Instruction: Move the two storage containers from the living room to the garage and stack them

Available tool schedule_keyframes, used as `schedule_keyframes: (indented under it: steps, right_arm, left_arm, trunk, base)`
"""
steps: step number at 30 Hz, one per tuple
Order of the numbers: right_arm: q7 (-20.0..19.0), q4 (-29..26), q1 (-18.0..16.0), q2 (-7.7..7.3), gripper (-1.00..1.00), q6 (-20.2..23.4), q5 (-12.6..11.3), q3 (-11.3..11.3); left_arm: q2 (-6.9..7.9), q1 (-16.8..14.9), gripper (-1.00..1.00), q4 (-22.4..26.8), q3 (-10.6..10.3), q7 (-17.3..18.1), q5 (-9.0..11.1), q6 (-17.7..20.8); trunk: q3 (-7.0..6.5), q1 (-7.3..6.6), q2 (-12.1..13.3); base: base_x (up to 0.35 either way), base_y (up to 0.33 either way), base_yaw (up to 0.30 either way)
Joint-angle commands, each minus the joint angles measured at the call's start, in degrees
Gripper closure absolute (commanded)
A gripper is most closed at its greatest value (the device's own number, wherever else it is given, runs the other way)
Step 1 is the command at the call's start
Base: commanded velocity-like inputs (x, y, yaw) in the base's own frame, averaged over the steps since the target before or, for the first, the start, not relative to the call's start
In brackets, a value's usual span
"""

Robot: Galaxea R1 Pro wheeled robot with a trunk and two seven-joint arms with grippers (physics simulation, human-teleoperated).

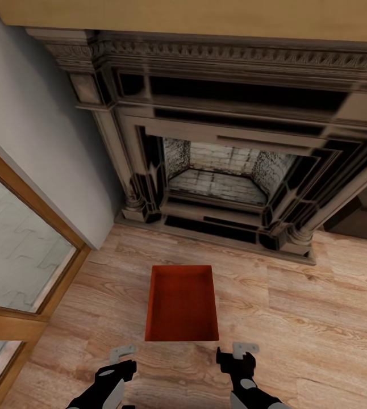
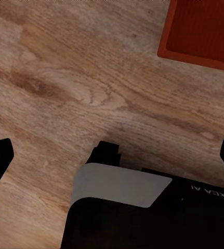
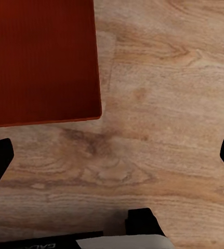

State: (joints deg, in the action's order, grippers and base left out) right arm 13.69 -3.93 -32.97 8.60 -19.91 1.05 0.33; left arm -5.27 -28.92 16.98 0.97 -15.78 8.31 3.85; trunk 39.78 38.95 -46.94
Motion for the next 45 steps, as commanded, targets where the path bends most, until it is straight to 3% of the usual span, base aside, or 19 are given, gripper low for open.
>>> schedule_keyframes:
  steps: [1, 15, 20, 29, 45]
  right_arm:
    - [0.22, 0.06, -0.04, 0.02, -1.0, -0.14, 0.23, 0.03]
    - [0.23, 0.06, -0.05, 0.05, -1.0, -0.75, 0.8, -0.23]
    - [0.2, 0.06, -0.03, 0.02, -1.0, -0.8, 0.62, -0.4]
    - [0.2, 0.06, -0.04, 0.03, -1.0, -0.99, 0.63, -0.42]
    - [0.18, 0.06, -0.02, 0.02, -1.0, -1.29, 0.67, -0.34]
  left_arm:
    - [-0.02, 0.01, -1.0, 0.14, 0.08, -0.15, 0.39, 0.28]
    - [-0.01, 0.03, -1.0, 0.25, 0.1, -0.2, 0.39, 0.22]
    - [-0.01, 0.01, -1.0, -0.32, 0.13, -0.22, 0.41, -3.94]
    - [-0.09, 0.01, -1.0, -0.62, 0.17, -0.22, 0.39, -5.89]
    - [-0.01, 0.0, -1.0, -0.65, 0.1, -0.19, 0.38, -5.74]
  trunk:
    - [0.04, 0.01, -0.04]
    - [0.04, 0.01, -0.04]
    - [0.04, 0.01, -0.04]
    - [0.04, 0.01, -0.04]
    - [2.91, 3.52, -6.45]
  base:
    - [0.0, 0.0, 0.0]
    - [0.0, 0.0, 0.0]
    - [0.0, 0.0, 0.0]
    - [0.0, 0.0, 0.0]
    - [0.0, 0.0, 0.0]
